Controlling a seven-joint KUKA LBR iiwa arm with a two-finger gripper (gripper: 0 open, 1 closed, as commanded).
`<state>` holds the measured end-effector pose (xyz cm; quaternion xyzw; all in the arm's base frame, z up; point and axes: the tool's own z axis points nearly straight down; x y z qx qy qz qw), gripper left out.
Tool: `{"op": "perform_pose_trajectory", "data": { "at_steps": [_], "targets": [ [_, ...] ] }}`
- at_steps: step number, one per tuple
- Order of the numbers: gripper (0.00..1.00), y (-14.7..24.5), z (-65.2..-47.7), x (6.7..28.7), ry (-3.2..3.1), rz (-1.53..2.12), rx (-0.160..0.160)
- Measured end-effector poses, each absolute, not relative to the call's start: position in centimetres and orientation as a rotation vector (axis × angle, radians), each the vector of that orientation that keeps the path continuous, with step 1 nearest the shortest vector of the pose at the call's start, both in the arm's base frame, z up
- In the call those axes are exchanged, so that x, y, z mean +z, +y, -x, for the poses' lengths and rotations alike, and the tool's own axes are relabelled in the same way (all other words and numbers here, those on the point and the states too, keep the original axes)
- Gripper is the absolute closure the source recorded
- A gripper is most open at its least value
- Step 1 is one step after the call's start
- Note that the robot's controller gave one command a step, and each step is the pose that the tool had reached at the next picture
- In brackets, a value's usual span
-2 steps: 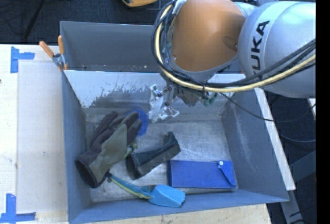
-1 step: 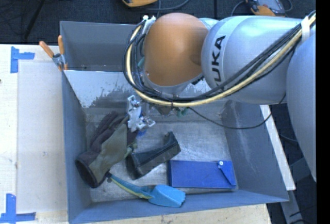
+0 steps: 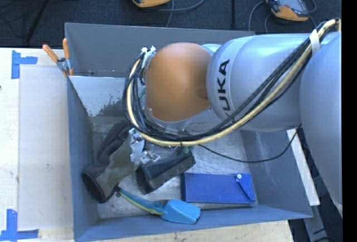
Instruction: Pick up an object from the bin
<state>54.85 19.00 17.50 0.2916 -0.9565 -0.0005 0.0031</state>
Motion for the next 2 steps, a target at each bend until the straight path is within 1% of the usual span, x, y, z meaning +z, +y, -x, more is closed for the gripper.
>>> {"op": "perform_pose_trajectory", "data": {
  "at_steps": [1, 2],
  "targets": [
    [1.0, 20.8, -56.4, 20.8, -2.888, -1.235, -0.002],
    [1.0, 19.9, -54.7, 26.2, -2.782, -1.447, -0.004]
  ]
}}
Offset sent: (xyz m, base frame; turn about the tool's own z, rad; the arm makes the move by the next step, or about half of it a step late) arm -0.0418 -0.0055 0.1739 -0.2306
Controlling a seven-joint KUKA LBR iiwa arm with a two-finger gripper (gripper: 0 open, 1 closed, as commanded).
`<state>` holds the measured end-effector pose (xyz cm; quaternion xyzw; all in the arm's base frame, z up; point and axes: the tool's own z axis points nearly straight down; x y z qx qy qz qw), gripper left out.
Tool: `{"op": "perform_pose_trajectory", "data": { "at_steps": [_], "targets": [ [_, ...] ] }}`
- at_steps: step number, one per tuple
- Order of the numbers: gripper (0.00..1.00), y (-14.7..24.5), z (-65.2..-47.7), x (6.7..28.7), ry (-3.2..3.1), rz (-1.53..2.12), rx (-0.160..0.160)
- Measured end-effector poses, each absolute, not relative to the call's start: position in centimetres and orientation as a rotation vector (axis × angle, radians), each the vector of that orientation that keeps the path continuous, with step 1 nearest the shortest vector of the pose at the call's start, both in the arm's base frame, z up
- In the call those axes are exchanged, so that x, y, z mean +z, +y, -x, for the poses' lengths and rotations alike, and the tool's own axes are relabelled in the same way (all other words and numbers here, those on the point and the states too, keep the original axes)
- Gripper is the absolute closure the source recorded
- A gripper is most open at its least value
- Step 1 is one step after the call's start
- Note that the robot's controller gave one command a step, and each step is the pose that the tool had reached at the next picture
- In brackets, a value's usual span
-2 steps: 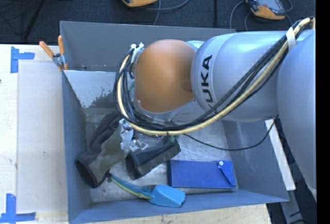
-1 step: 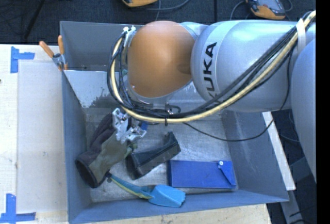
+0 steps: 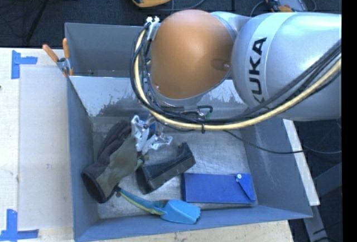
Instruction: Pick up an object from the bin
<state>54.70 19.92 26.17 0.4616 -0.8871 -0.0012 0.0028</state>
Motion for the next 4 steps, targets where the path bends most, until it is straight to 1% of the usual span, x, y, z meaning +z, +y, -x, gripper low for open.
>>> {"op": "perform_pose_trajectory", "data": {
  "at_steps": [1, 2, 3, 4],
  "targets": [
    [1.0, 20.6, -55.6, 25.9, -2.848, -1.37, 0.002],
    [0.0, 19.5, -51.8, 18.1, -2.735, -1.526, -0.005],
    [0.0, 19.6, -52.1, 18.4, -2.744, -1.528, -0.003],
    [0.0, 19.2, -52.9, 13.5, -2.743, -1.545, 0.0]
  ]
}}
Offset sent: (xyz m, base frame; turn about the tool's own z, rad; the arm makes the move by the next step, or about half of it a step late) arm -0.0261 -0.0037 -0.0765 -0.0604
